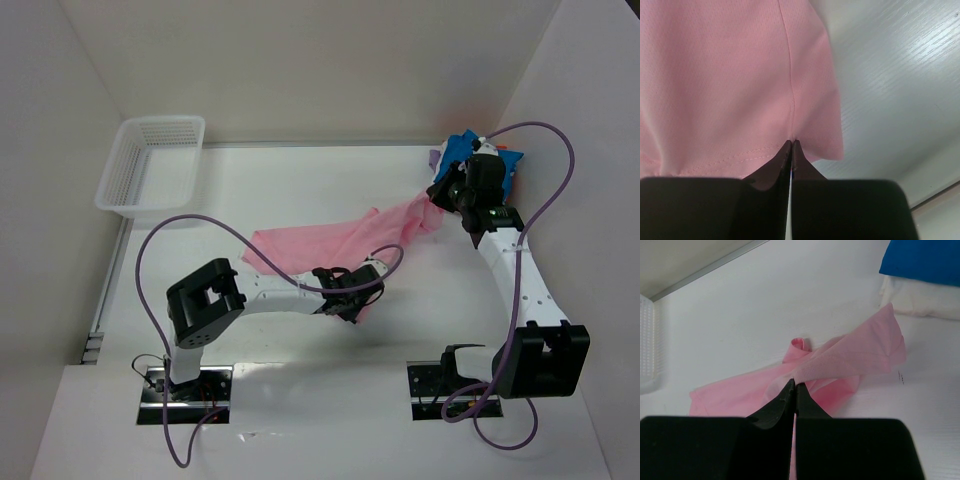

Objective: Fold and stack the t-shirts
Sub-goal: Flatten out the tshirt

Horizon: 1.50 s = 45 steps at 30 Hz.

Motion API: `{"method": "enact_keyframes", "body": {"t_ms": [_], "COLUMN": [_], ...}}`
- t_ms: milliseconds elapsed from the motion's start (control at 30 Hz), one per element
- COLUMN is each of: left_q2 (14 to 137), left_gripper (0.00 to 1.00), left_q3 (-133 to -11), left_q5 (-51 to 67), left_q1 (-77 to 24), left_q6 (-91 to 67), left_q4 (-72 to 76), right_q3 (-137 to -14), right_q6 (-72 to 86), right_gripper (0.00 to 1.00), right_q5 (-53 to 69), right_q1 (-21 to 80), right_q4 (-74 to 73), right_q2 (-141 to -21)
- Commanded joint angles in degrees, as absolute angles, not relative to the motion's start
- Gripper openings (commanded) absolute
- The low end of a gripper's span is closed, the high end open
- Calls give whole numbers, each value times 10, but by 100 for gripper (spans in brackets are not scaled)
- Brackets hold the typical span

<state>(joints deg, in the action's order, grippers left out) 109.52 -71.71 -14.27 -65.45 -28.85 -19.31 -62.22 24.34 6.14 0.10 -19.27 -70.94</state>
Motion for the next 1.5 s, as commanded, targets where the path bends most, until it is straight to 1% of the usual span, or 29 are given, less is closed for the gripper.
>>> {"method": "enact_keyframes", "body": {"t_ms": [0,133,200,333,400,533,633,700,967,1067,1200,1300,1467], "left_q2": [1043,994,942,862,817,762,738,734,733,732,716,704,657], "left_gripper": [0,0,0,0,0,0,0,0,0,0,0,0,0], "left_q3": [-714,-736,-748,-781,-804,-835,-863,-884,-955,-976,-1005,-1028,-1050], "left_q5": [-160,-199,-221,-232,-257,-312,-315,-311,-294,-291,-291,-323,-317], "left_q1": [-655,-654,-646,-592,-563,-470,-378,-336,-215,-200,-188,-188,-188], "left_q6": [-298,-297,-290,-261,-245,-199,-159,-132,-72,-72,-68,-49,-47], "left_q4": [-191,-220,-236,-255,-262,-271,-258,-250,-223,-218,-222,-229,-255], "right_q3": [-617,-617,-621,-653,-687,-773,-882,-944,-1168,-1223,-1241,-1241,-1175], "right_q6": [233,234,238,238,243,243,242,238,216,211,206,197,196], "right_gripper": [1,1,1,0,0,0,0,0,0,0,0,0,0], "right_q5": [51,51,55,62,62,59,56,56,54,50,61,49,66], "right_q1": [-3,-3,-3,-3,-3,-3,-3,-3,-3,-3,-3,-3,-3], "right_q4": [-169,-169,-169,-163,-163,-173,-187,-205,-255,-271,-272,-284,-285], "right_q2": [-690,-687,-692,-706,-719,-748,-784,-811,-877,-882,-862,-826,-736]}}
